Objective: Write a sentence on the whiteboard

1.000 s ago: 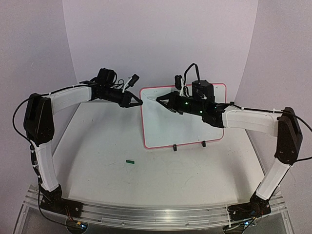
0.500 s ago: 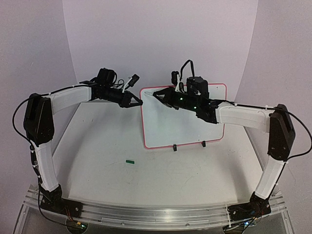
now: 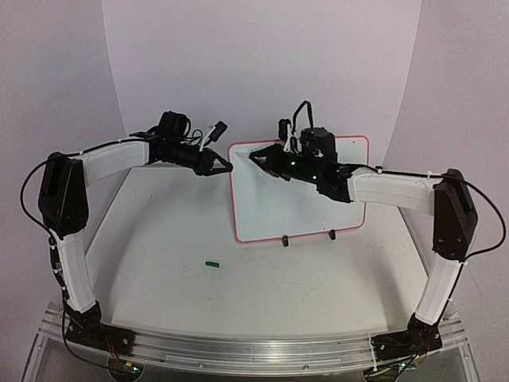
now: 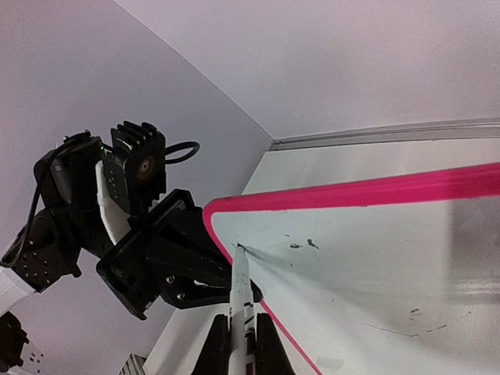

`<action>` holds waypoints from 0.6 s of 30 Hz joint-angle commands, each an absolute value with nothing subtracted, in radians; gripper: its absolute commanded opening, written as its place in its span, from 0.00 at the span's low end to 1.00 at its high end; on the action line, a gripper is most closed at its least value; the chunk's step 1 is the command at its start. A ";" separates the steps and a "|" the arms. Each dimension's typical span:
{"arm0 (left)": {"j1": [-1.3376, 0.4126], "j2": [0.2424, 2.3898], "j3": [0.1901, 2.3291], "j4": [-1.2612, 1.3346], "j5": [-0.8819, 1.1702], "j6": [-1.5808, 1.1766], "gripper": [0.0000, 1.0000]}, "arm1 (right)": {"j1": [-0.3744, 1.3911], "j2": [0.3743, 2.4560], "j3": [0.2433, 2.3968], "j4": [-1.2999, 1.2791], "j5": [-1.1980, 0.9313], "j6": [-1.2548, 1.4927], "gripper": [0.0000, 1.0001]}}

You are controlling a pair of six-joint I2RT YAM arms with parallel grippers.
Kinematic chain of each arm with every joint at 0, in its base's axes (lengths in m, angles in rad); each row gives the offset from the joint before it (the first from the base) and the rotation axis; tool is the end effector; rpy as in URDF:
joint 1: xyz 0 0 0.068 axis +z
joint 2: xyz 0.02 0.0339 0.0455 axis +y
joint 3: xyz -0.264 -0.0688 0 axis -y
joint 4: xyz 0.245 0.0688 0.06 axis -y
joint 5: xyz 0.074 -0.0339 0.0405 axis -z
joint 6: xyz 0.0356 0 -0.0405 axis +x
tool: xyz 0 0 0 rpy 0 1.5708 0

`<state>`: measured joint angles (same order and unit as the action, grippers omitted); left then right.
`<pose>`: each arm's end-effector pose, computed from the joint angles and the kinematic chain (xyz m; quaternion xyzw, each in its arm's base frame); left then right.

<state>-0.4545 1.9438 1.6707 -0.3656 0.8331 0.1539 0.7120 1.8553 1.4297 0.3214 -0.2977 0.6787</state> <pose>0.3900 -0.2199 0.2927 0.4182 0.7250 -0.4189 0.3522 0.3334 0.3016 0.3091 -0.1115 0.7330 0.5087 0.4377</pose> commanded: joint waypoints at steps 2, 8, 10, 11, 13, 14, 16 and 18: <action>-0.471 1.900 1.647 -0.398 0.808 0.183 0.00 | 0.703 1.826 1.386 0.341 -0.221 0.686 0.00; -0.473 1.897 1.647 -0.399 0.805 0.183 0.00 | 0.703 1.794 1.342 0.341 -0.219 0.686 0.00; -0.473 1.897 1.647 -0.399 0.803 0.183 0.00 | 0.703 1.785 1.340 0.344 -0.231 0.680 0.00; -0.472 1.897 1.646 -0.399 0.802 0.182 0.00 | 0.703 1.778 1.339 0.348 -0.240 0.677 0.00; -0.472 1.897 1.648 -0.399 0.798 0.182 0.00 | 0.703 1.759 1.335 0.372 -0.266 0.674 0.00; -0.472 1.897 1.648 -0.399 0.798 0.182 0.00 | 0.703 1.752 1.332 0.385 -0.281 0.673 0.00; -0.472 1.898 1.649 -0.398 0.796 0.181 0.00 | 0.703 1.738 1.333 0.401 -0.292 0.673 0.00; -0.473 1.898 1.648 -0.397 0.794 0.180 0.00 | 0.703 1.732 1.339 0.404 -0.291 0.673 0.00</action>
<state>-0.4594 1.9374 1.6684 -0.3666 0.8188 0.1513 0.7091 1.8024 1.3352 0.3457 -0.2845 0.6807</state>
